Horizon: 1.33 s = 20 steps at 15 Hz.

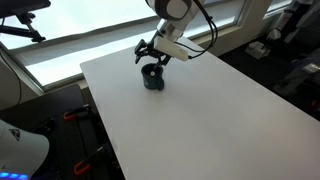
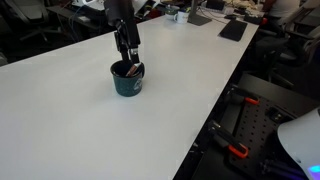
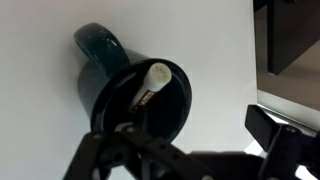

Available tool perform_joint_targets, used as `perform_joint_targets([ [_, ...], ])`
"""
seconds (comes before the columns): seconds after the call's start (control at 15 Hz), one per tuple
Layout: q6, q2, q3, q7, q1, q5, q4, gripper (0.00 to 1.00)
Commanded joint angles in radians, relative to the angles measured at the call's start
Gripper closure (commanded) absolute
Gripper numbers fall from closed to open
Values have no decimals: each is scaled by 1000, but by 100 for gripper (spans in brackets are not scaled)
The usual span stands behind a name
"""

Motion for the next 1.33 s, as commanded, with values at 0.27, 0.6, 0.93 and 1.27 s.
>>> perform_joint_targets([
  [0.27, -61, 48, -4, -7, -8, -3, 47, 0],
  [0.6, -79, 74, -2, -10, -12, -1, 73, 8],
  [0.93, -98, 93, -1, -9, -13, -3, 99, 16],
  [1.27, -105, 108, 0, -9, -11, -8, 118, 27],
])
